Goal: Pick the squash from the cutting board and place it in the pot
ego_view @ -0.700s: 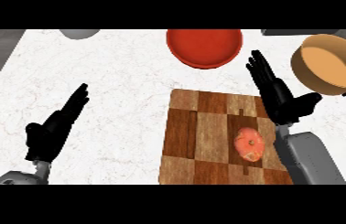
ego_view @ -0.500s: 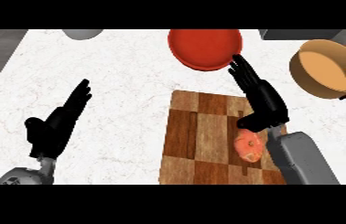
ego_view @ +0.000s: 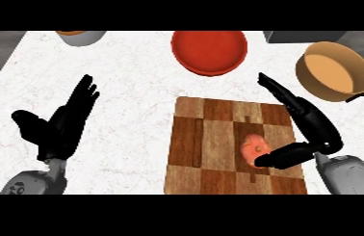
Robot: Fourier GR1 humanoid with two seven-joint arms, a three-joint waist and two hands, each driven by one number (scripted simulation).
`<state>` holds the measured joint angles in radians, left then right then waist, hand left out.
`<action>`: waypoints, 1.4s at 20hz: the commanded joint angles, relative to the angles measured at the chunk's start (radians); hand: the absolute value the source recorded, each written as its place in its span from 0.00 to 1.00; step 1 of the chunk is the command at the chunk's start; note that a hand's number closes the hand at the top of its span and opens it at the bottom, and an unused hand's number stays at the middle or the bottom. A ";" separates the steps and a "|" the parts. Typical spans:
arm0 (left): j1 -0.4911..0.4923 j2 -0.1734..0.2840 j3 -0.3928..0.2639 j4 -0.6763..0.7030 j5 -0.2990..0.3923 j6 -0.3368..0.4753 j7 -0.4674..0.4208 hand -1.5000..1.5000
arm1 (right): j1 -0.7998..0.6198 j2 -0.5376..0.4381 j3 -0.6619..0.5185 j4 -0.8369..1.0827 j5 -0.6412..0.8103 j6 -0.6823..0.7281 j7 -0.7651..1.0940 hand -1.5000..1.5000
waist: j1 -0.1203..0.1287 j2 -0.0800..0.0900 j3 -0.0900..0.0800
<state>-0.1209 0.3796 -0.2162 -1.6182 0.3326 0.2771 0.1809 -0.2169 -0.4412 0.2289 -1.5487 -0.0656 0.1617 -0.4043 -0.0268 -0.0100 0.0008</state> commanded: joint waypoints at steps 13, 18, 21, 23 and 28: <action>-0.013 -0.049 -0.003 -0.025 -0.035 0.030 0.049 0.50 | 0.239 -0.554 -0.284 -0.438 0.057 0.268 0.128 0.00 | 0.007 0.004 -0.003; -0.059 -0.034 0.028 -0.024 -0.017 -0.003 0.095 0.50 | 0.219 -0.582 -0.257 -0.522 0.042 0.335 0.368 0.00 | 0.017 0.009 -0.003; -0.032 -0.067 0.004 0.011 -0.065 0.010 0.037 0.50 | 0.169 -0.587 -0.211 -0.588 0.007 0.372 0.541 0.00 | 0.023 0.011 -0.003; -0.054 -0.098 0.011 0.055 -0.067 -0.007 0.016 0.50 | 0.140 -0.546 -0.207 -0.509 0.023 0.397 0.535 0.00 | 0.025 0.012 -0.002; 0.027 -0.066 0.025 -0.159 -0.071 0.009 0.140 0.50 | 0.081 -0.472 -0.163 -0.519 0.041 0.439 0.688 0.00 | 0.034 0.009 -0.001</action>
<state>-0.1238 0.3176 -0.1942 -1.6974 0.2758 0.2737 0.2756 -0.0943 -0.9341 0.0669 -2.0843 -0.0064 0.5429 0.1955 0.0044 -0.0005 -0.0009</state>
